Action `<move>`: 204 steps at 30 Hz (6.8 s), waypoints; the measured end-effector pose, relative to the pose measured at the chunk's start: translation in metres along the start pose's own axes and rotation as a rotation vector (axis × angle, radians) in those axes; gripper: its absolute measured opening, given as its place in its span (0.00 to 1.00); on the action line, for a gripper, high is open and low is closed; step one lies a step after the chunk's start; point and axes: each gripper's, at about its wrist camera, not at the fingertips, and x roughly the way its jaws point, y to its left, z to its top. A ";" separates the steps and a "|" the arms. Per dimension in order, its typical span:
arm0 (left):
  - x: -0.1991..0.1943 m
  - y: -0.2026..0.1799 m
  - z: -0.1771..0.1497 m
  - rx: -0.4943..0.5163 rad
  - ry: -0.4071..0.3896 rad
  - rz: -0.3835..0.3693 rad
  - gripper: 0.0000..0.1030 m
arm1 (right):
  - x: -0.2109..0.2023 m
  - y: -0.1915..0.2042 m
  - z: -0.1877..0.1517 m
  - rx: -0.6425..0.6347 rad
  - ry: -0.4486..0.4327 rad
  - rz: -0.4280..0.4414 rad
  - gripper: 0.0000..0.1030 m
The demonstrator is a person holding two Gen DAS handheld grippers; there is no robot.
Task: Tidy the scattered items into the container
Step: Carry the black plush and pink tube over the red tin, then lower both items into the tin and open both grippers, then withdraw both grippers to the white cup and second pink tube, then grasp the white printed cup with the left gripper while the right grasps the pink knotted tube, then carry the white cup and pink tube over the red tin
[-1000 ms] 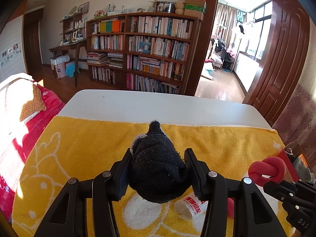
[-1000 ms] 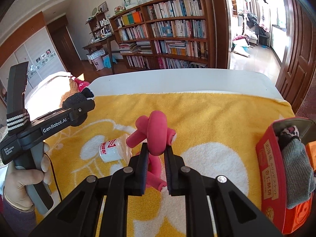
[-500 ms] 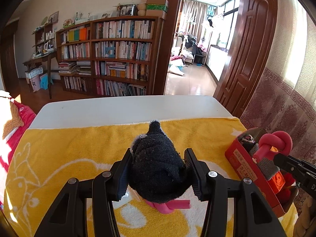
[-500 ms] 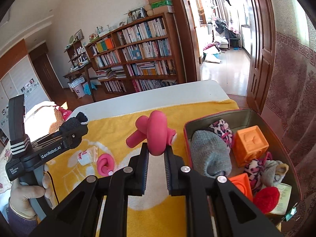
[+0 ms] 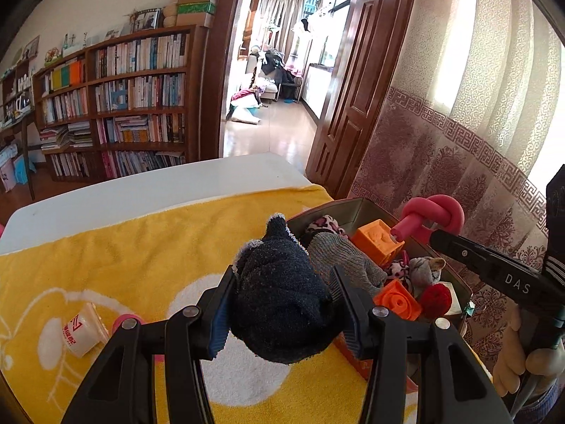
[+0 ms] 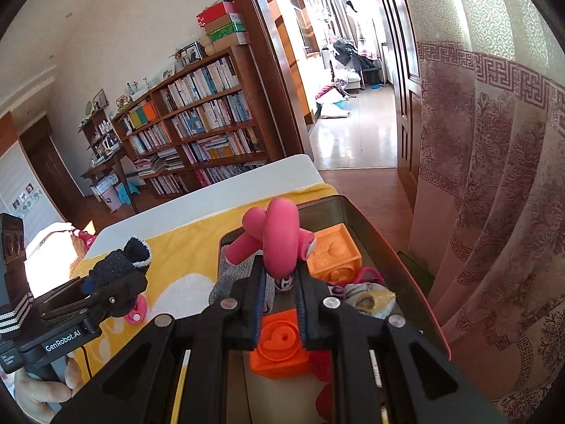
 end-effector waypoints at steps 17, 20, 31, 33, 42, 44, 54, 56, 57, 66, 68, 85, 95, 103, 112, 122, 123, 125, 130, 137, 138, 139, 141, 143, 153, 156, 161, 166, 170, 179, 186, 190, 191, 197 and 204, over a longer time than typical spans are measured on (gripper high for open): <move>0.026 -0.064 0.033 0.080 -0.006 -0.062 0.52 | 0.000 -0.034 0.001 0.063 -0.010 0.014 0.16; 0.033 -0.072 0.039 0.089 -0.006 -0.075 0.52 | 0.000 -0.035 0.001 0.057 -0.017 0.009 0.16; 0.044 -0.064 0.046 0.009 0.003 -0.101 0.83 | 0.010 -0.038 -0.005 0.049 0.025 0.033 0.32; 0.043 -0.060 0.045 0.004 0.006 -0.096 0.83 | 0.010 -0.039 -0.005 0.058 0.025 0.034 0.33; 0.038 -0.051 0.038 -0.006 0.010 -0.081 0.83 | 0.007 -0.034 -0.006 0.054 0.022 0.028 0.33; 0.035 -0.048 0.037 -0.009 0.008 -0.077 0.83 | 0.006 -0.033 -0.006 0.062 0.017 0.020 0.34; 0.021 -0.022 0.030 -0.058 0.006 -0.047 0.83 | -0.009 -0.027 -0.002 0.086 -0.021 -0.006 0.34; 0.017 -0.016 0.027 -0.067 0.004 -0.039 0.83 | -0.011 -0.023 -0.002 0.084 -0.028 -0.009 0.34; 0.014 -0.011 0.026 -0.072 0.003 -0.035 0.83 | -0.013 -0.020 -0.002 0.081 -0.031 -0.010 0.34; -0.009 0.026 0.014 -0.124 -0.008 0.009 0.83 | -0.024 0.018 -0.002 0.021 -0.075 0.002 0.45; -0.015 0.035 0.012 -0.133 -0.014 0.019 0.83 | -0.027 0.028 -0.003 0.001 -0.093 -0.008 0.51; -0.057 0.137 -0.026 -0.277 -0.019 0.146 0.83 | -0.006 0.113 -0.031 -0.133 0.009 0.105 0.56; -0.065 0.183 -0.048 -0.354 0.009 0.202 0.83 | 0.035 0.177 -0.055 -0.275 0.141 0.188 0.56; -0.043 0.201 -0.059 -0.399 0.067 0.226 0.83 | 0.055 0.192 -0.069 -0.308 0.200 0.202 0.56; -0.011 0.217 -0.062 -0.457 0.126 0.255 0.83 | 0.075 0.200 -0.074 -0.320 0.244 0.205 0.56; 0.014 0.228 -0.069 -0.478 0.172 0.312 0.83 | 0.085 0.202 -0.076 -0.333 0.259 0.219 0.62; 0.015 0.230 -0.070 -0.480 0.172 0.324 0.83 | 0.086 0.201 -0.076 -0.333 0.262 0.220 0.62; 0.015 0.233 -0.071 -0.489 0.162 0.325 0.83 | 0.088 0.202 -0.075 -0.333 0.267 0.221 0.62; 0.017 0.234 -0.071 -0.462 0.153 0.335 0.83 | 0.095 0.203 -0.075 -0.337 0.280 0.226 0.62; 0.019 0.229 -0.070 -0.396 0.135 0.329 0.54 | 0.101 0.209 -0.081 -0.359 0.290 0.229 0.62; 0.018 0.231 -0.069 -0.401 0.132 0.322 0.51 | 0.103 0.210 -0.081 -0.362 0.292 0.229 0.62; 0.017 0.232 -0.070 -0.408 0.127 0.315 0.50 | 0.106 0.211 -0.082 -0.364 0.296 0.227 0.62; 0.015 0.235 -0.071 -0.414 0.117 0.307 0.49 | 0.112 0.212 -0.083 -0.361 0.313 0.230 0.62; 0.012 0.237 -0.071 -0.416 0.104 0.309 0.49 | 0.117 0.213 -0.083 -0.352 0.332 0.236 0.62; -0.002 0.245 -0.066 -0.426 0.058 0.310 0.49 | 0.144 0.229 -0.088 -0.395 0.369 0.227 0.62; 0.000 0.247 -0.067 -0.434 0.061 0.307 0.49 | 0.155 0.234 -0.092 -0.416 0.383 0.215 0.62; 0.001 0.247 -0.068 -0.437 0.064 0.304 0.49 | 0.165 0.238 -0.099 -0.432 0.399 0.204 0.62; 0.003 0.244 -0.069 -0.432 0.066 0.298 0.49 | 0.167 0.242 -0.101 -0.456 0.384 0.183 0.62; 0.004 0.243 -0.069 -0.432 0.064 0.298 0.49 | 0.166 0.246 -0.104 -0.481 0.370 0.155 0.52; 0.000 0.238 -0.066 -0.420 0.055 0.292 0.49 | 0.152 0.238 -0.101 -0.452 0.335 0.128 0.48; -0.006 0.223 -0.060 -0.398 0.041 0.285 0.49 | 0.122 0.229 -0.087 -0.429 0.275 0.135 0.48; -0.012 0.212 -0.056 -0.377 0.026 0.283 0.49 | 0.100 0.222 -0.079 -0.408 0.235 0.138 0.48; -0.014 0.208 -0.055 -0.371 0.022 0.282 0.49 | 0.095 0.220 -0.077 -0.403 0.226 0.137 0.48; -0.028 0.187 -0.047 -0.332 -0.003 0.270 0.49 | 0.068 0.204 -0.066 -0.367 0.176 0.139 0.48; -0.041 0.149 -0.037 -0.278 -0.029 0.242 0.49 | 0.044 0.184 -0.059 -0.334 0.136 0.142 0.48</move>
